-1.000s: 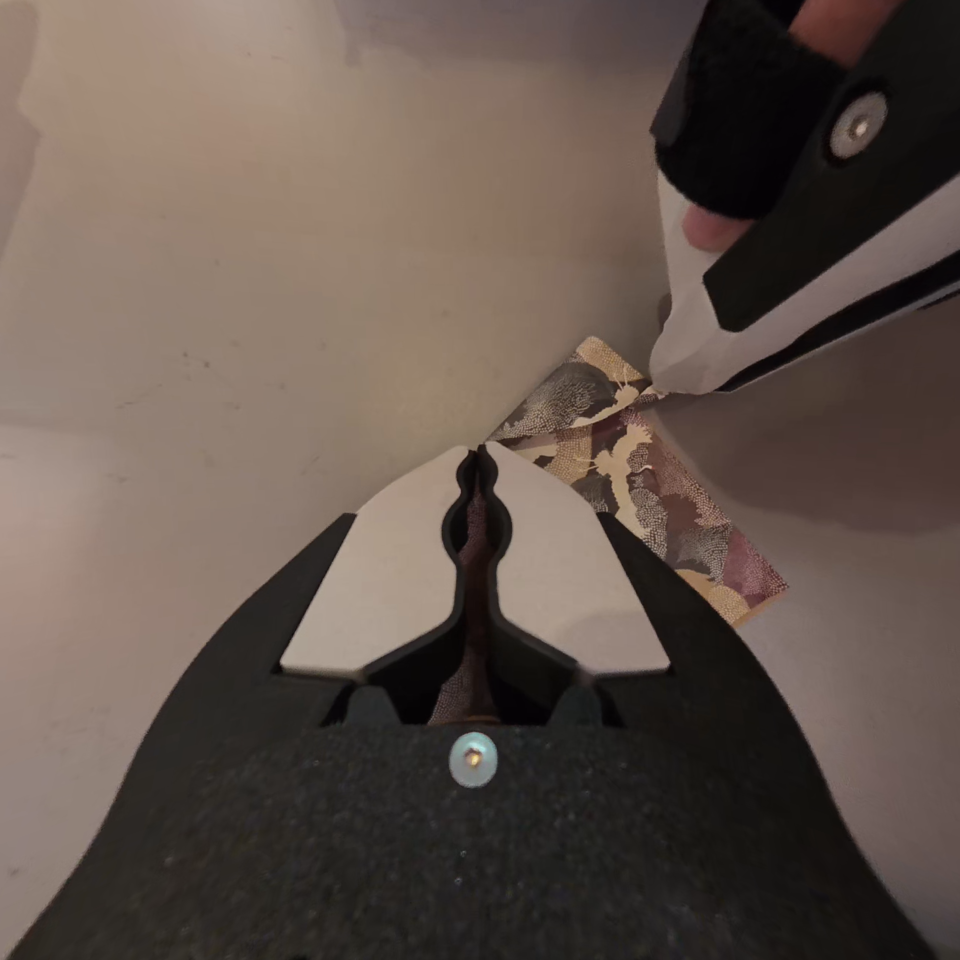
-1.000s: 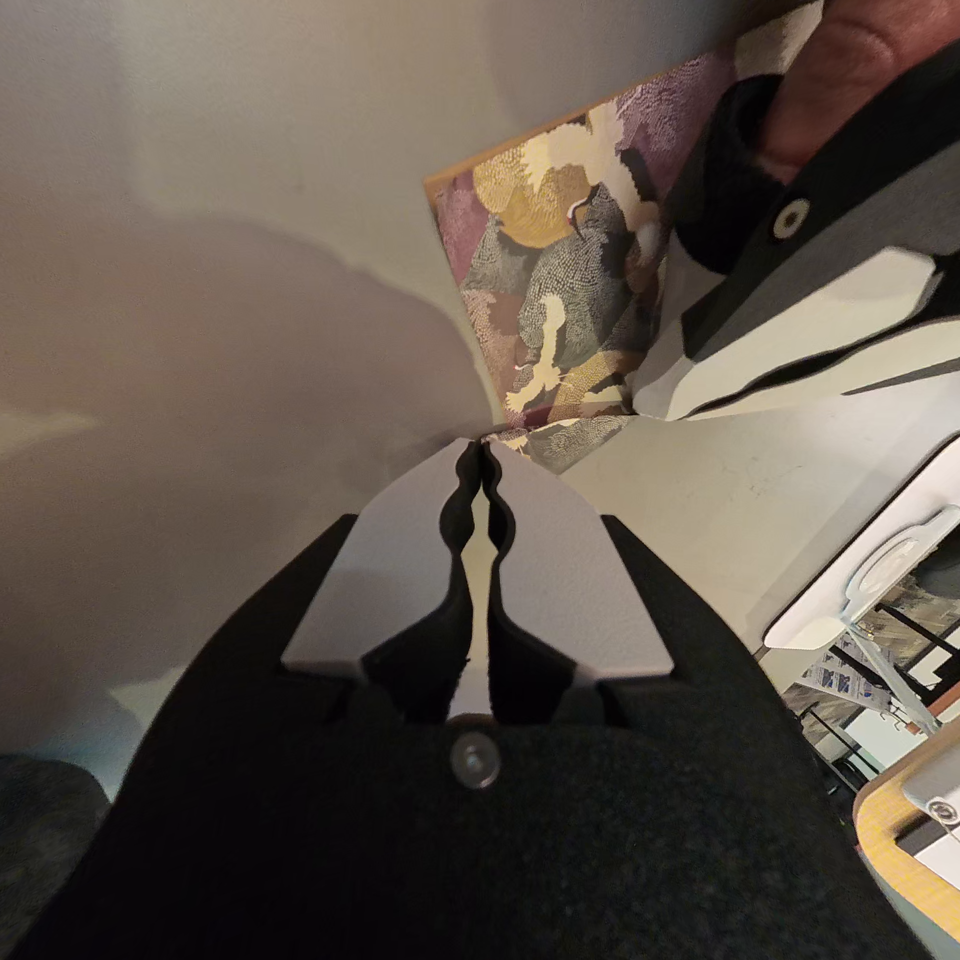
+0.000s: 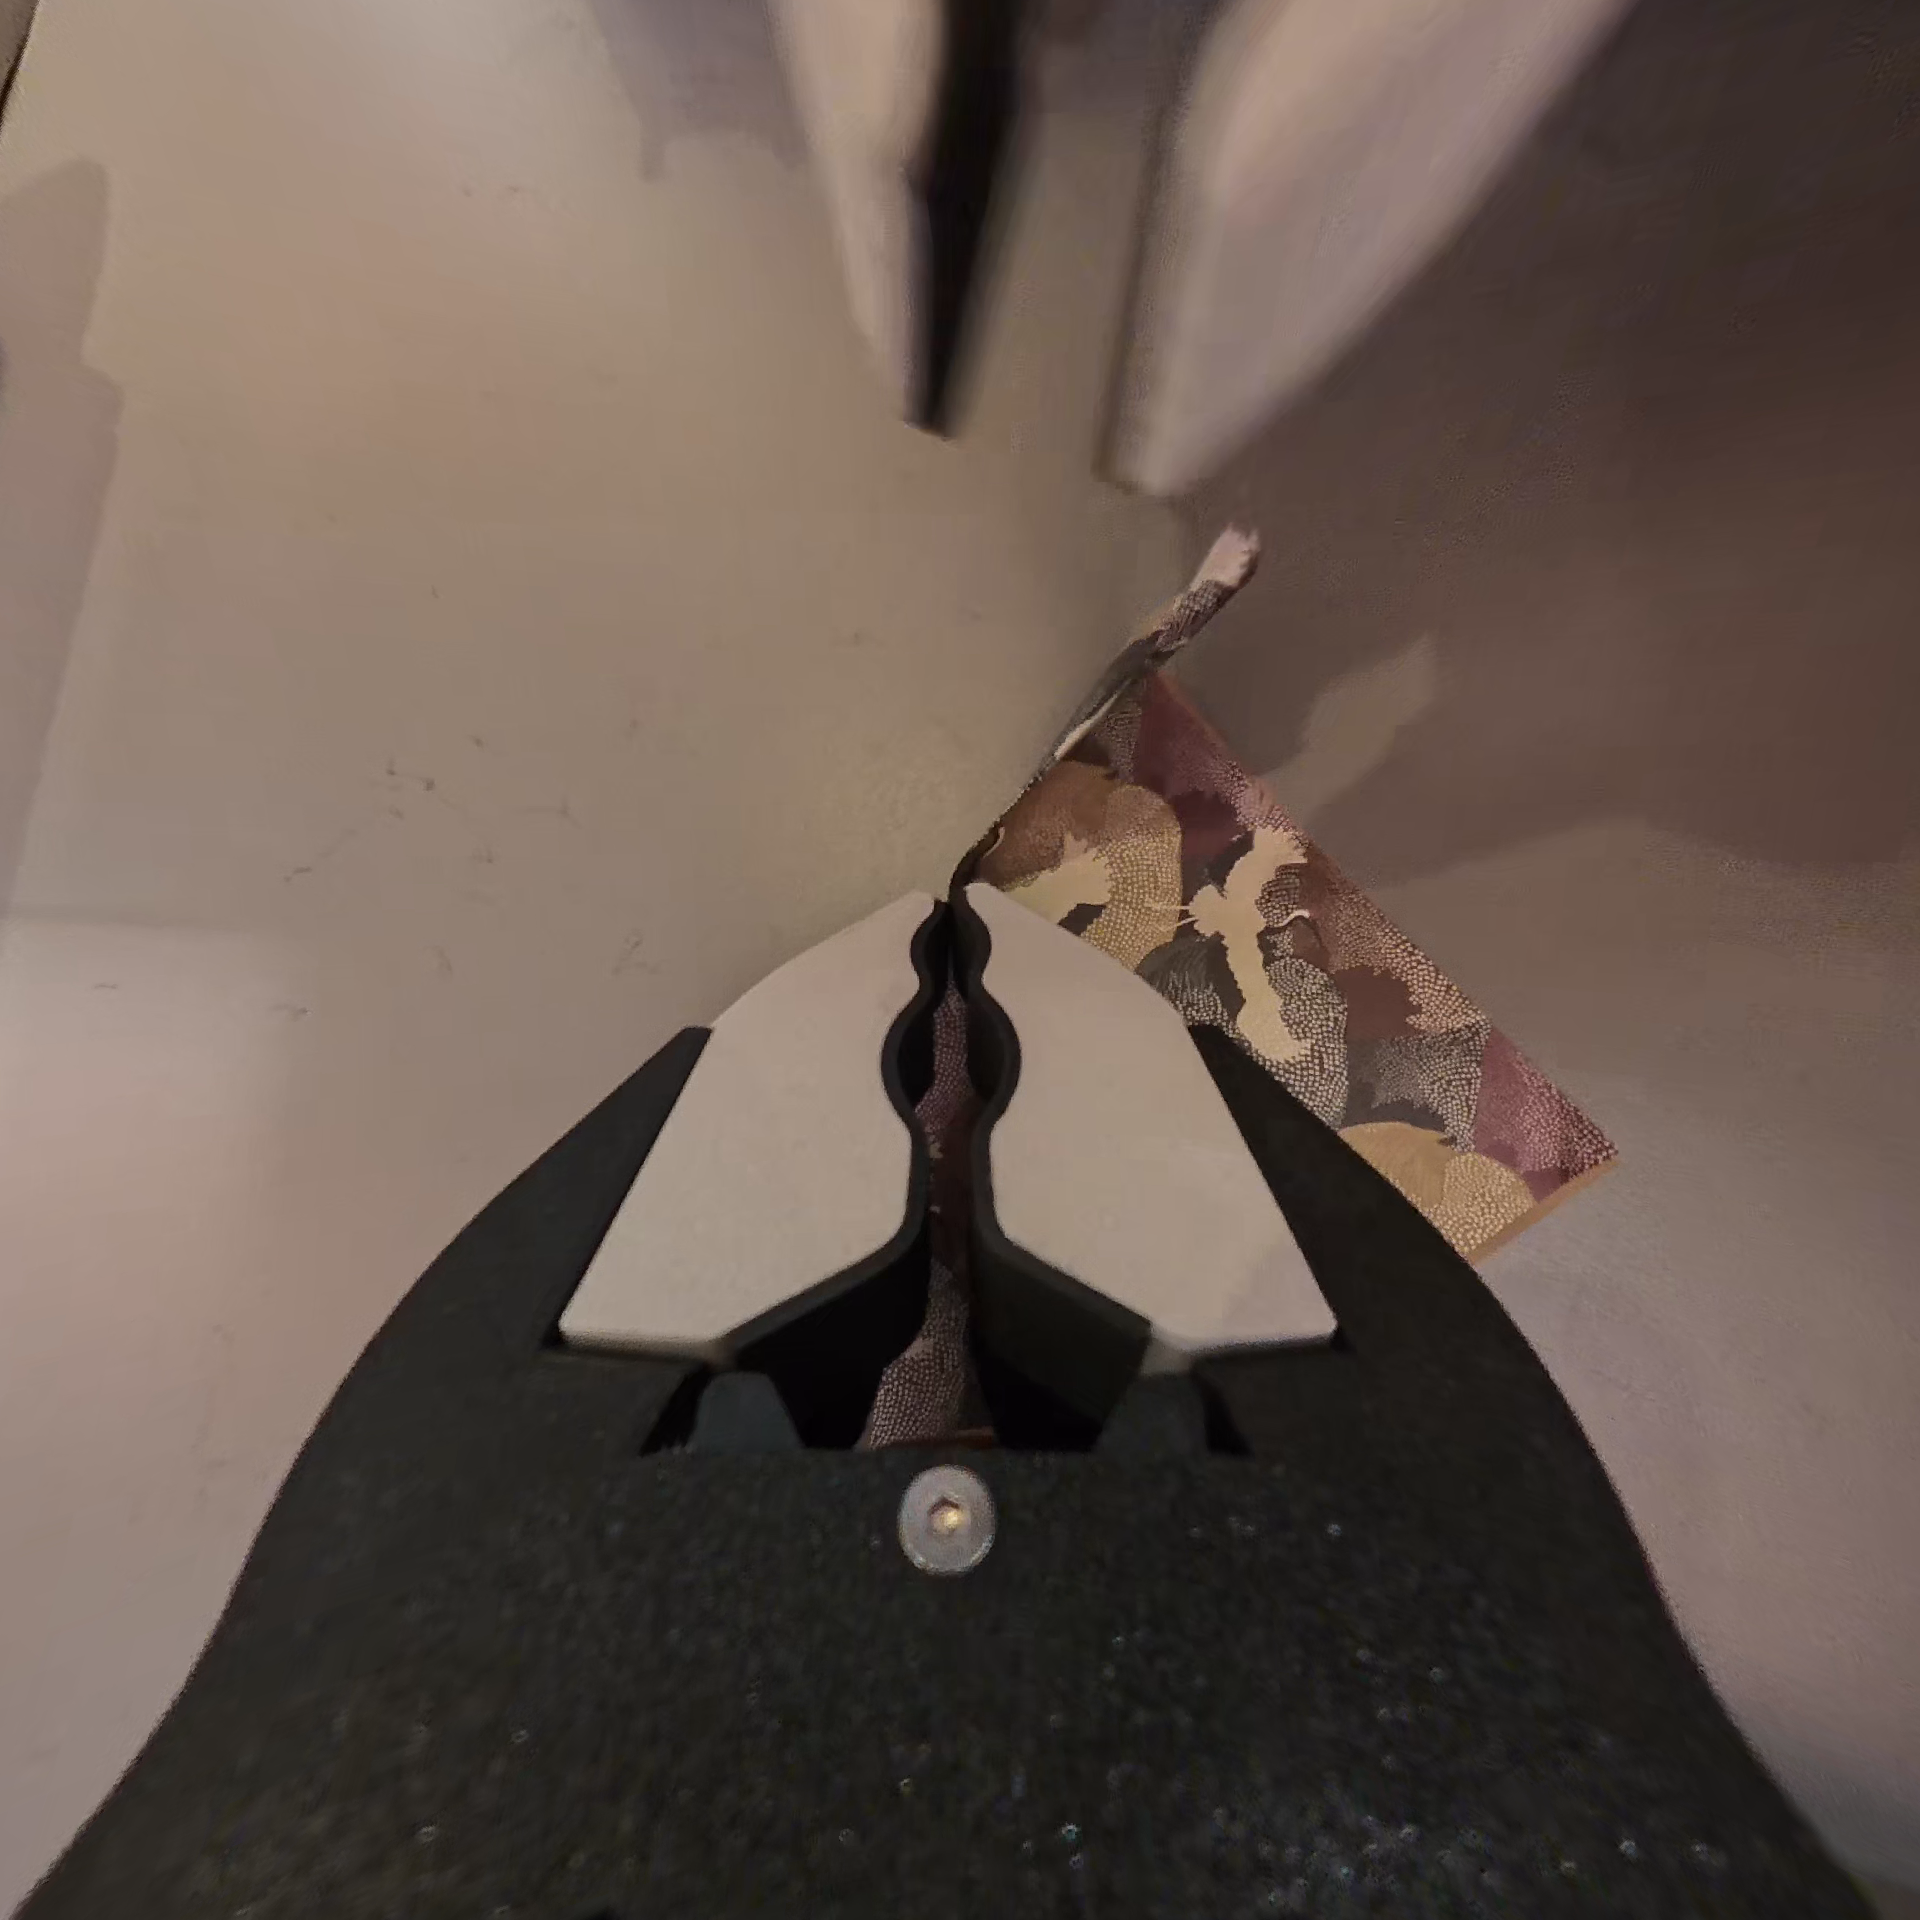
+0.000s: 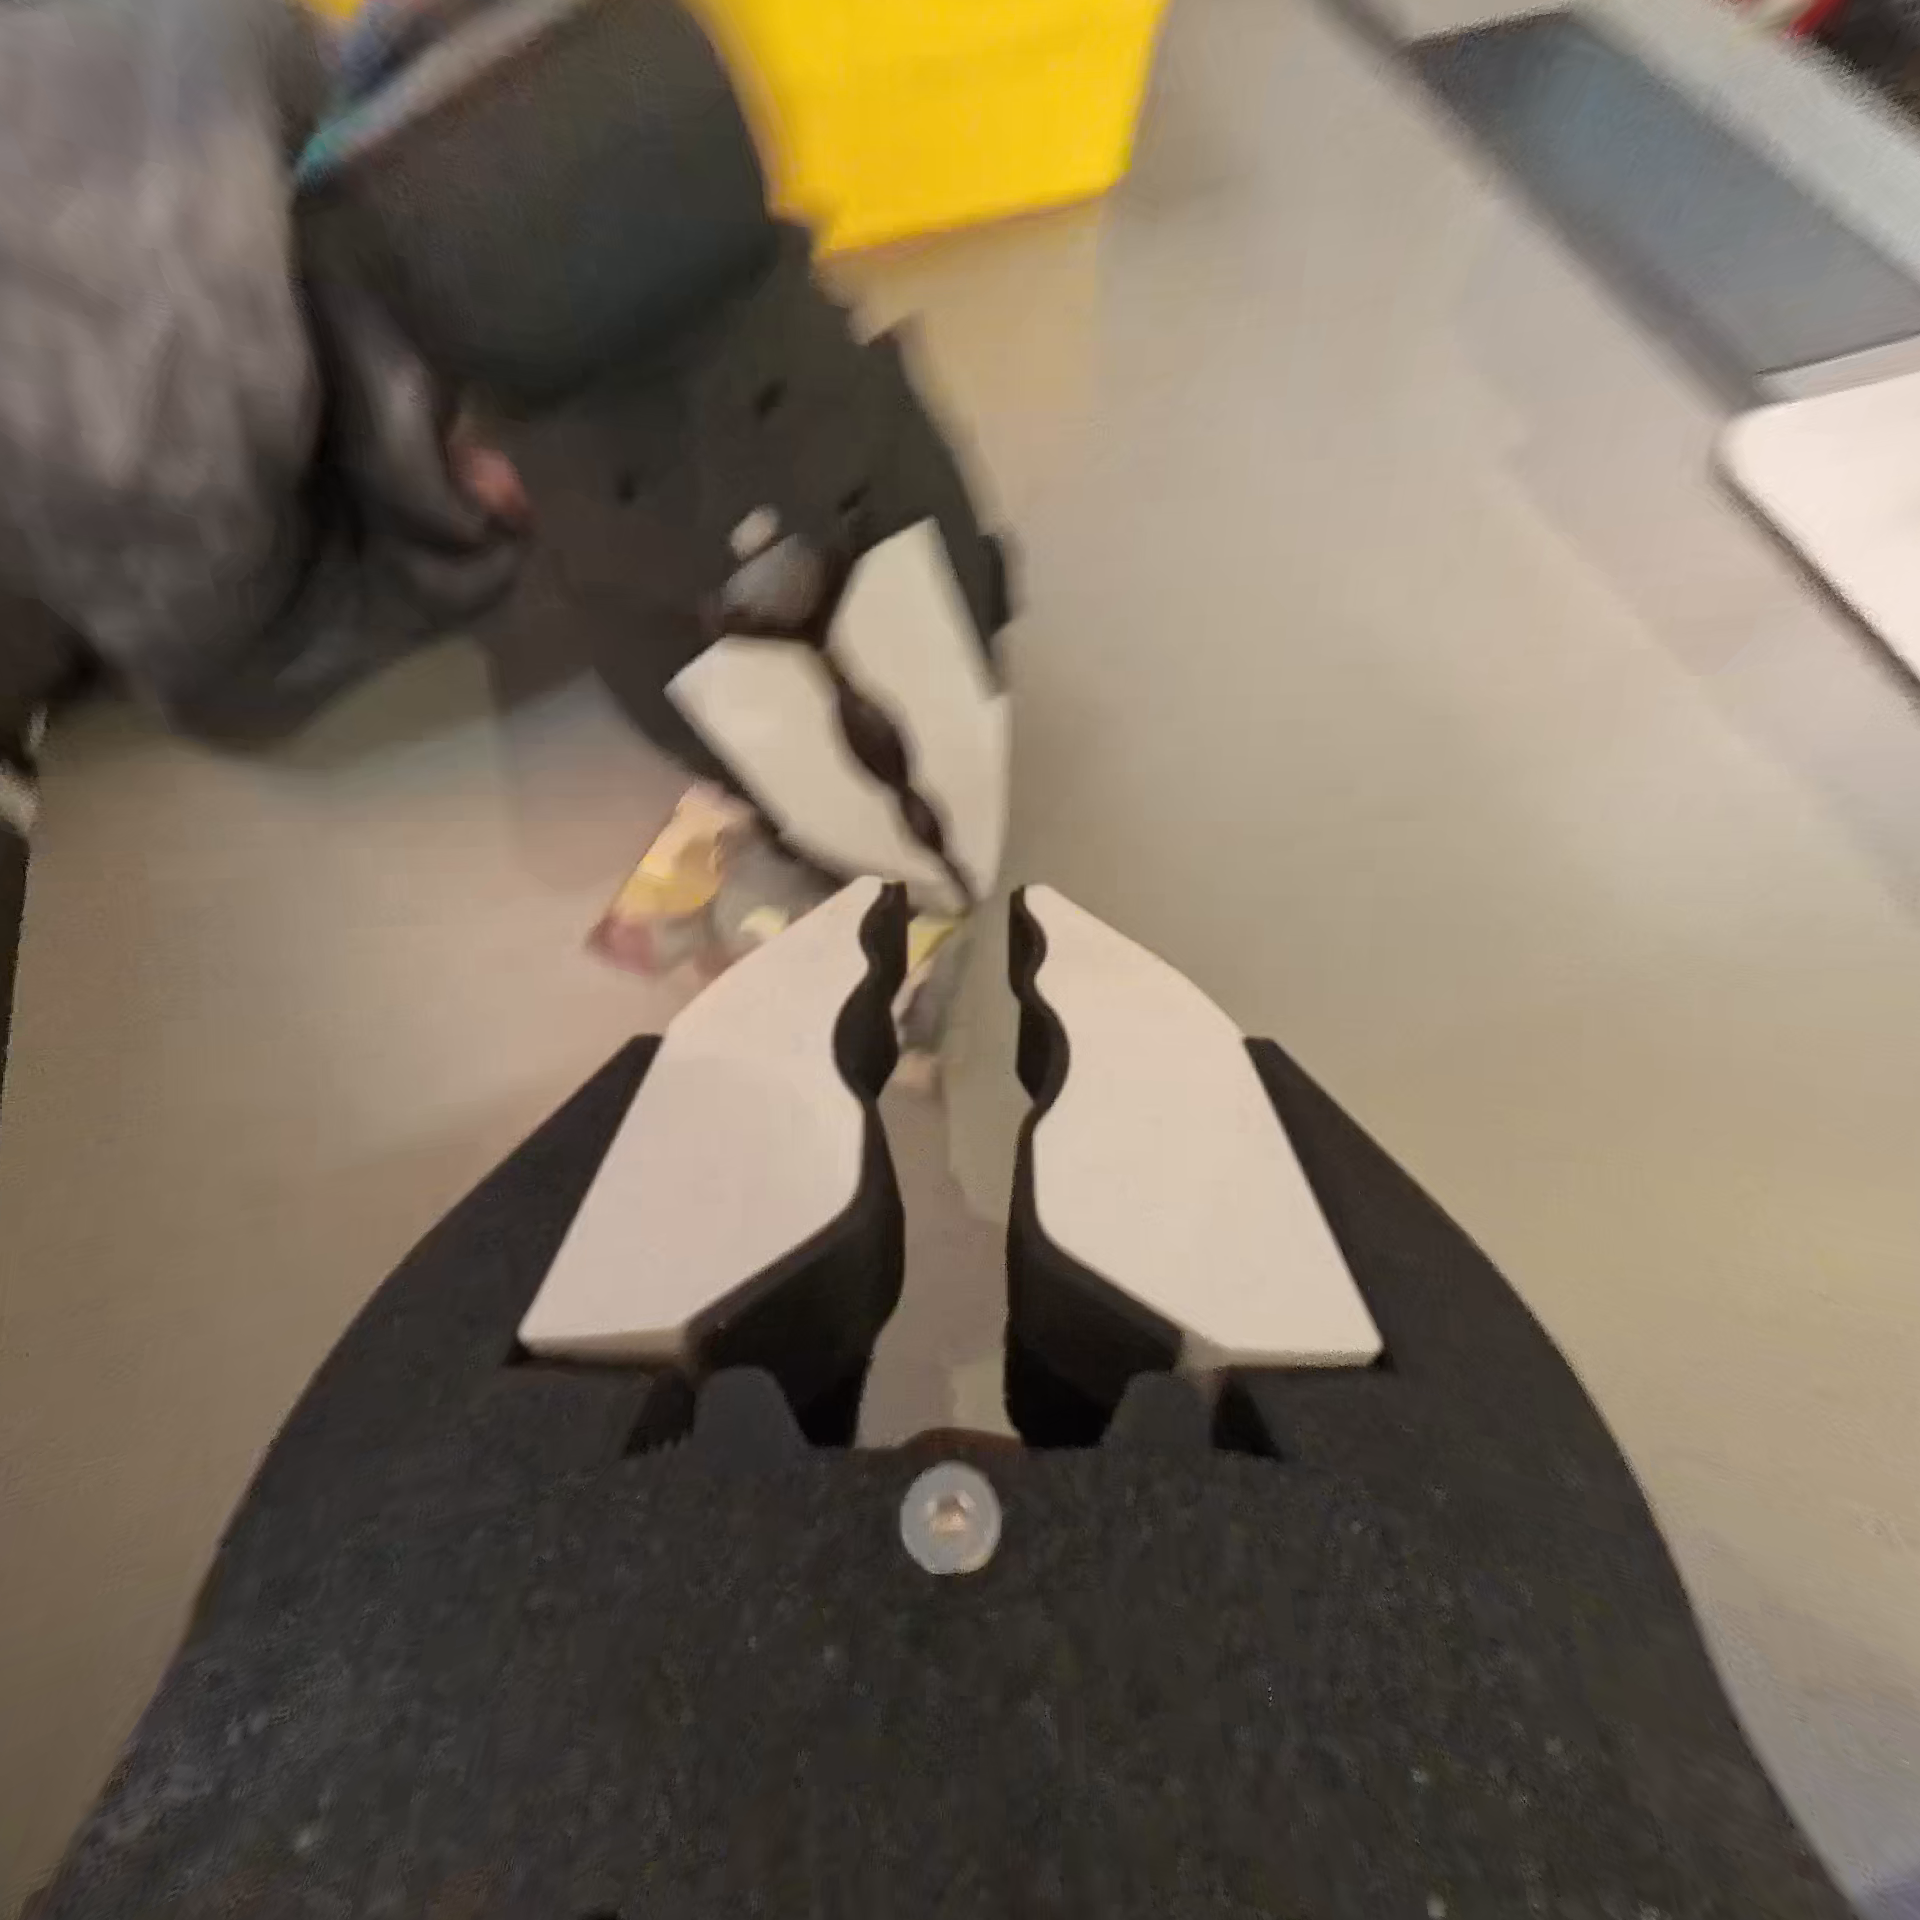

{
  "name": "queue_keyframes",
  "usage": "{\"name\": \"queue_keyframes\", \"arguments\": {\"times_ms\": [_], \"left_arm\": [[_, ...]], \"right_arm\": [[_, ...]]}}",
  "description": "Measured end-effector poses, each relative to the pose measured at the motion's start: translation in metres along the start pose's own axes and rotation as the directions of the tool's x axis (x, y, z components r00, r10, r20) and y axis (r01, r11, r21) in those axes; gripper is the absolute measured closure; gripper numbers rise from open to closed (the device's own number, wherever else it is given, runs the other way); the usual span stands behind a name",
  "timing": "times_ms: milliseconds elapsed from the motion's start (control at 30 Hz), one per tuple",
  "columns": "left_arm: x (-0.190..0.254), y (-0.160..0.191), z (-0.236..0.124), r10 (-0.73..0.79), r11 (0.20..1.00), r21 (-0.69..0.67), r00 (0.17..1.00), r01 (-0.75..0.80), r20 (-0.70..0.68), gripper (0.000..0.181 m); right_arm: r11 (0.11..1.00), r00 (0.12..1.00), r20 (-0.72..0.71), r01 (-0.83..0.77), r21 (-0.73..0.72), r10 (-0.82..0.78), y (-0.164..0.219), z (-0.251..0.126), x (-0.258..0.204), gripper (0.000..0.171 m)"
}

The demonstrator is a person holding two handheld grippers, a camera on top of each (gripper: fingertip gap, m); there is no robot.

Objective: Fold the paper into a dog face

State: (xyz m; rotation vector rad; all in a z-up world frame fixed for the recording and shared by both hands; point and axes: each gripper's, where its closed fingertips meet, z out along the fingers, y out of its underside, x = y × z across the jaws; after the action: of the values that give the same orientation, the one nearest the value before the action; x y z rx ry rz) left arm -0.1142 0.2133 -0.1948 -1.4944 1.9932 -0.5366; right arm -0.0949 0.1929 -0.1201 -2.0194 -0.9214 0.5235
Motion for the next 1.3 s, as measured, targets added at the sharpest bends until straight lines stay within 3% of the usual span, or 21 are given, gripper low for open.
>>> {"name": "queue_keyframes", "arguments": {"times_ms": [100, 167, 267, 467, 667, 800, 867, 1000, 1167, 1300], "left_arm": [[0.000, 0.000, 0.000, 0.004, 1.000, -0.001, 1.000, -0.004, 0.003, 0.181], [0.000, 0.000, 0.000, 0.007, 1.000, -0.003, 1.000, -0.007, 0.007, 0.181], [0.000, 0.000, 0.000, 0.006, 1.000, -0.004, 1.000, -0.006, 0.010, 0.181], [0.000, 0.000, 0.000, 0.000, 1.000, -0.004, 1.000, 0.001, 0.009, 0.181], [0.000, 0.000, 0.000, 0.006, 1.000, -0.007, 1.000, -0.006, 0.016, 0.181], [0.000, 0.000, 0.000, 0.015, 1.000, -0.009, 1.000, -0.014, 0.023, 0.181], [0.000, 0.000, 0.000, 0.014, 1.000, -0.009, 1.000, -0.014, 0.023, 0.181], [0.000, 0.000, 0.000, 0.009, 1.000, -0.008, 1.000, -0.009, 0.020, 0.181], [0.001, 0.000, -0.001, 0.010, 1.000, -0.009, 1.000, -0.010, 0.022, 0.181], [0.001, 0.000, -0.001, 0.011, 1.000, -0.011, 1.000, -0.011, 0.022, 0.181]], "right_arm": [[0.969, 0.973, 0.001, -0.229, 0.097, 0.230, -0.011, 0.005, 0.030, 0.167], [0.959, 0.956, 0.079, -0.283, -0.022, 0.284, 0.008, 0.026, 0.028, 0.171], [0.970, 0.977, 0.080, -0.184, -0.161, 0.198, 0.031, 0.049, 0.022, 0.171], [0.969, 0.982, 0.127, -0.105, -0.223, 0.136, 0.039, 0.056, 0.003, 0.171], [0.968, 0.989, 0.119, -0.052, -0.246, 0.084, 0.040, 0.057, -0.002, 0.171], [0.979, 0.988, 0.064, -0.127, -0.161, 0.138, 0.028, 0.049, 0.014, 0.171], [0.968, 0.989, 0.021, -0.139, -0.209, 0.147, 0.039, 0.049, 0.025, 0.171], [0.964, 0.990, 0.088, -0.083, -0.254, 0.108, 0.049, 0.057, 0.008, 0.171], [0.976, 0.998, 0.064, 0.003, -0.217, 0.012, 0.040, 0.055, 0.004, 0.171], [0.957, 0.994, 0.065, 0.108, -0.269, -0.094, 0.044, 0.057, 0.000, 0.171]]}}
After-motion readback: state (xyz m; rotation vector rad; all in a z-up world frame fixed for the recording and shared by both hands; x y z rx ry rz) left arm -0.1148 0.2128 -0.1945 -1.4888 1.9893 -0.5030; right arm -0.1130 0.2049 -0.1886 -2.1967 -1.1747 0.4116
